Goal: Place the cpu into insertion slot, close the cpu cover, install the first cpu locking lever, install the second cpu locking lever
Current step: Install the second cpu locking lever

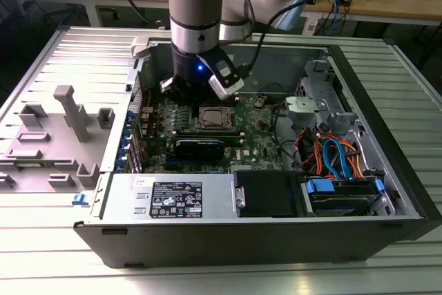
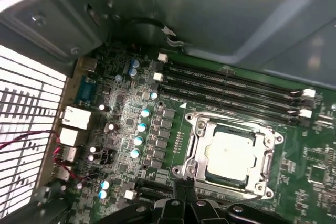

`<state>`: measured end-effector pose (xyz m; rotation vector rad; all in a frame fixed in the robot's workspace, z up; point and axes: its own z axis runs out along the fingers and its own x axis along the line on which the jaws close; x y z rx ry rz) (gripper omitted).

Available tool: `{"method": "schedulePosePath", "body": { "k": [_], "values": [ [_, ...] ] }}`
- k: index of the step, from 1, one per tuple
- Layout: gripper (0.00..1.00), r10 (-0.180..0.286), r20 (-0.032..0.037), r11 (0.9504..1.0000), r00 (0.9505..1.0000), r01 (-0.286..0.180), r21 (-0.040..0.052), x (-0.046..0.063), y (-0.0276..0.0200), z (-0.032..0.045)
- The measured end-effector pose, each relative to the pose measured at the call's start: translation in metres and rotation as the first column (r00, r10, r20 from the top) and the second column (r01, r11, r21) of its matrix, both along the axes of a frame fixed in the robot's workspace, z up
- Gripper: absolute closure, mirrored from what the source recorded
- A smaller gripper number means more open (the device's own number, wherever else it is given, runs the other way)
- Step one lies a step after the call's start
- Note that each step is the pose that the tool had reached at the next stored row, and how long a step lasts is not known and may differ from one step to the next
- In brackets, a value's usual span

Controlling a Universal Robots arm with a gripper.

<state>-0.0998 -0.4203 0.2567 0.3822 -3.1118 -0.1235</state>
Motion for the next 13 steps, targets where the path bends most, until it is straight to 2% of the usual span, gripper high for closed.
{"method": "schedulePosePath", "body": {
  "k": [5,7,13],
  "values": [
    [0.89,0.002,0.0000,1.0000,1.0000,-0.002,0.0000,0.000,0.0011,0.0198],
    [0.89,0.002,0.0000,1.0000,1.0000,-0.002,0.0003,0.002,0.0012,0.0205],
    [0.89,0.002,-0.0031,1.0000,1.0000,-0.002,0.0000,0.017,0.0011,0.0205]
  ]
}}
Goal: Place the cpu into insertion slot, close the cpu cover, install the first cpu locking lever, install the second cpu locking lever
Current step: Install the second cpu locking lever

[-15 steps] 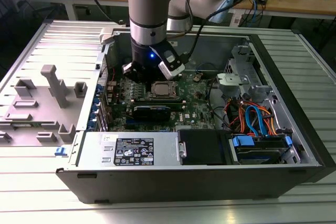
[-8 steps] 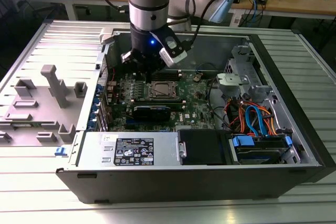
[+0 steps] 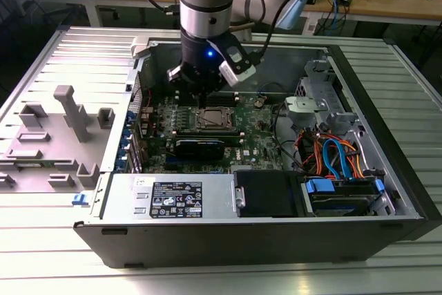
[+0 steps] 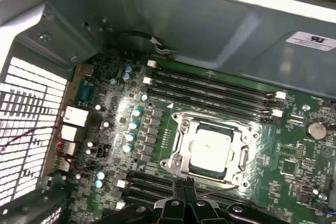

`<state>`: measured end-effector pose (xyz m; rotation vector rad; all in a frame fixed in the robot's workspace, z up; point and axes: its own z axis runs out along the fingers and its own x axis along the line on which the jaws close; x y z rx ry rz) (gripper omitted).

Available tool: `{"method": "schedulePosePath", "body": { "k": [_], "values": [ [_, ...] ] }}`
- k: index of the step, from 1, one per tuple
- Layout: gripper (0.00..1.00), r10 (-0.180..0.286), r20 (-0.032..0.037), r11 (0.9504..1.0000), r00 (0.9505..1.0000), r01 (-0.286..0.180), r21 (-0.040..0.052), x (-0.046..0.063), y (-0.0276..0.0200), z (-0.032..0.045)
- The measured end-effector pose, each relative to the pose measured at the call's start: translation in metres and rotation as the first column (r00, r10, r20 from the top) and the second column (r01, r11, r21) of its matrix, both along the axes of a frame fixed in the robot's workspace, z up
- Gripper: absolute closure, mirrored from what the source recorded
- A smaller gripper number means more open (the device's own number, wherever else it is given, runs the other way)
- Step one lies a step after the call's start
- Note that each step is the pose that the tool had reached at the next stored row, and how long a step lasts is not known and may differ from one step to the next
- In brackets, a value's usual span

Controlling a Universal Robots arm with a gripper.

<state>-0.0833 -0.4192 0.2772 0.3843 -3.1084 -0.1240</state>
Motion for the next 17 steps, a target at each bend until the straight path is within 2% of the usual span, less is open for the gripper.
{"method": "schedulePosePath", "body": {
  "k": [14,17],
  "values": [
    [0.89,0.000,-0.0006,1.0000,1.0000,0.000,0.0000,0.0018,0.0000,0.0000],
    [0.89,0.000,-0.0007,1.0000,1.0000,0.000,0.0000,0.0057,0.0000,0.0000]
  ]
}}
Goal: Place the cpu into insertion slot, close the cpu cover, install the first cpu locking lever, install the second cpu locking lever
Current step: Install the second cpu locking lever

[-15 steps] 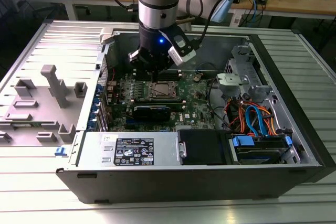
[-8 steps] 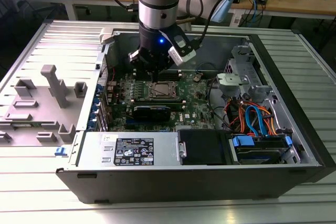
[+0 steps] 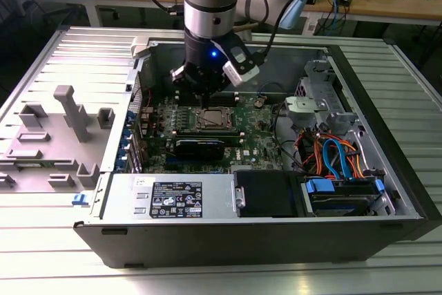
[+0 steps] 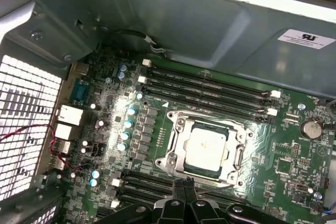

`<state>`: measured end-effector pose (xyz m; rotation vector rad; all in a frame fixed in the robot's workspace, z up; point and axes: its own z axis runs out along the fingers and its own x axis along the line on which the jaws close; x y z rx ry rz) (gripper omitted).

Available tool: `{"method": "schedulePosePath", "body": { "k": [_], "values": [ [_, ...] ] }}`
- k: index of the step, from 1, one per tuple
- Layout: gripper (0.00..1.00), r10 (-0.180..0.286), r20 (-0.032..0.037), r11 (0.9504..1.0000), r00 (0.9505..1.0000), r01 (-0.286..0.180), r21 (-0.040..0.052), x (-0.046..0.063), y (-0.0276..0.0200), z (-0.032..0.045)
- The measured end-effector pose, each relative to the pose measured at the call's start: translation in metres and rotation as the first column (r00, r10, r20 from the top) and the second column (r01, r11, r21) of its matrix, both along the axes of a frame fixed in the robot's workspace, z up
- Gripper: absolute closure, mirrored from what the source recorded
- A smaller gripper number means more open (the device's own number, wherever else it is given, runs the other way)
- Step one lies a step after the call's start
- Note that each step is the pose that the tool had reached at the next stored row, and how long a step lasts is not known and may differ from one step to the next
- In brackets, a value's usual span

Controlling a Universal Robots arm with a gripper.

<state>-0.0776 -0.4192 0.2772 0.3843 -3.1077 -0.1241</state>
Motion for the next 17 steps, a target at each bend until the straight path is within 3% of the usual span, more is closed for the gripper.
{"method": "schedulePosePath", "body": {
  "k": [4,7,9,14,17],
  "values": [
    [0.89,0.000,0.0000,1.0000,1.0000,0.000,0.0001,0.002,-0.0010,0.0000],
    [0.89,-0.001,-0.0018,1.0000,1.0000,0.001,0.0000,0.003,-0.0158,-0.0020],
    [0.89,-0.013,-0.0017,0.9999,0.9999,0.013,0.0001,0.003,-0.0168,-0.0055],
    [0.89,-0.110,-0.0030,0.9940,0.9940,0.110,0.0000,0.003,-0.0168,-0.0170],
    [0.89,-0.114,-0.0039,0.9934,0.9934,0.114,0.0027,0.002,-0.0169,-0.0210]
  ]
}}
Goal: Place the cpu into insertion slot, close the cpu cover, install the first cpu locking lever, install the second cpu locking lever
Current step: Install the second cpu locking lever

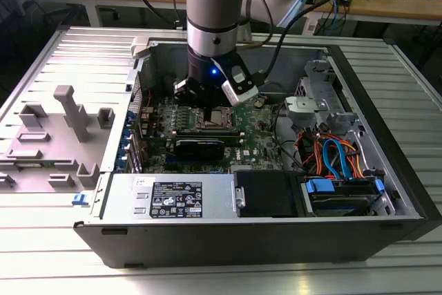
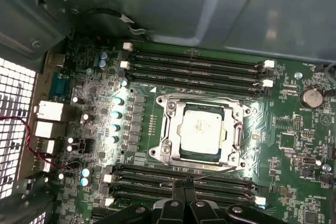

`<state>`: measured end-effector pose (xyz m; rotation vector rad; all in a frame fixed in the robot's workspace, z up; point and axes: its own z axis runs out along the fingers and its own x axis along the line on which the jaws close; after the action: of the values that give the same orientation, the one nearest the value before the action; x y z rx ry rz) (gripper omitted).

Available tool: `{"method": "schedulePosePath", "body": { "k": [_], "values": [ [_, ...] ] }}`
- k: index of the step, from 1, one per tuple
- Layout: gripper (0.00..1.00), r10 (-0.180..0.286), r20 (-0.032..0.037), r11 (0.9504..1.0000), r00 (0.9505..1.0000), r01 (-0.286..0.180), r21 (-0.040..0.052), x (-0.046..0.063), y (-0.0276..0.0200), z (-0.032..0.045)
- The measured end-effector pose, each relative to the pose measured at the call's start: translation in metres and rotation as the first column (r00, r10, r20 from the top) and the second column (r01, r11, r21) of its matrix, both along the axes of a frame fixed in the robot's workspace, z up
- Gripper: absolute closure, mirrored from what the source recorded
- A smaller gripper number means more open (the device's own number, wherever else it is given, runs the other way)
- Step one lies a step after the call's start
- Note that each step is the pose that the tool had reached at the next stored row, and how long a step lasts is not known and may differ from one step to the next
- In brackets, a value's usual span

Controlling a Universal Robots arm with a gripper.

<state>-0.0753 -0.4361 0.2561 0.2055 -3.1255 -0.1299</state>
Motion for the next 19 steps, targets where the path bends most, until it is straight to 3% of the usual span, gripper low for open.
{"method": "schedulePosePath", "body": {
  "k": [9,14,19],
  "values": [
    [0.89,0.000,-0.0002,1.0000,1.0000,0.000,0.0047,-0.011,0.0000,-0.0134],
    [0.89,0.000,0.0000,1.0000,1.0000,0.000,0.0049,-0.014,0.0000,-0.0293],
    [0.89,0.000,0.0000,1.0000,1.0000,0.000,0.0089,-0.020,0.0000,-0.0347]
  ]
}}
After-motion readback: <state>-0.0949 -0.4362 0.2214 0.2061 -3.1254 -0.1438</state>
